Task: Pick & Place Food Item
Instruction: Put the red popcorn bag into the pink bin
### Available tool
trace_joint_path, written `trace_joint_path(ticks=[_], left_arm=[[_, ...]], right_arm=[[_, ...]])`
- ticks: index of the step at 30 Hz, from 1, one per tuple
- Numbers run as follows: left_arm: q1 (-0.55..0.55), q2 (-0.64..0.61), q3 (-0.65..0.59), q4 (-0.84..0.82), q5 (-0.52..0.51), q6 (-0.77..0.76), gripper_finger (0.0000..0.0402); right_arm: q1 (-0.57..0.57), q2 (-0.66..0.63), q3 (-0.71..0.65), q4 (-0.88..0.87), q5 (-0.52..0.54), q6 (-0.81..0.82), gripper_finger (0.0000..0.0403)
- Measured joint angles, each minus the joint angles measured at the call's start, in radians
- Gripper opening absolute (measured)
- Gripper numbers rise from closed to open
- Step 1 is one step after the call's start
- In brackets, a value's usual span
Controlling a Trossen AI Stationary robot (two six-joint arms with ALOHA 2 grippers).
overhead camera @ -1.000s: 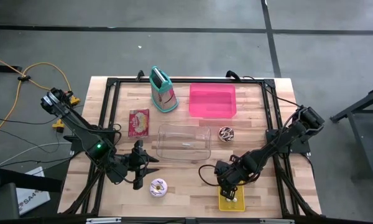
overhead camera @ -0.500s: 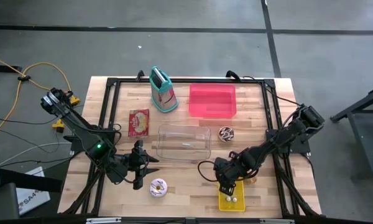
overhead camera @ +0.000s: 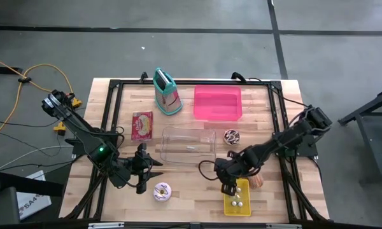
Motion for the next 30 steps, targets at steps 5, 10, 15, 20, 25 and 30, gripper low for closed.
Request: trace_joint_path(ticks=[5,10,15,20,25,30], left_arm=[[0.000,0.000,0.000,0.000,0.000,0.000,0.0152],[0.000,0.000,0.000,0.000,0.000,0.000,0.0152],[0.000,0.000,0.000,0.000,0.000,0.000,0.0152],[0.000,0.000,0.000,0.000,0.000,0.000,0.0152],[0.000,0.000,0.000,0.000,0.000,0.000,0.0152],[0.000,0.000,0.000,0.000,0.000,0.000,0.0152]], right_arm=[[-0.029,-0.025,0.000,-0.089,0.004,0.000,0.0082],[-0.040,-0.106,0.000,-0.156,0.089,0.002,0.0082],[-0.023,-0.193,0.000,-0.217,0.196,0.007,0.0082],[0.001,-0.253,0.000,-0.335,0.375,0.060,0.0082],[-0.009,-0.318,-0.019,-0.376,0.470,0.112,0.0082],[-0.043,-0.403,-0.143,-0.281,0.497,0.094,0.0082]])
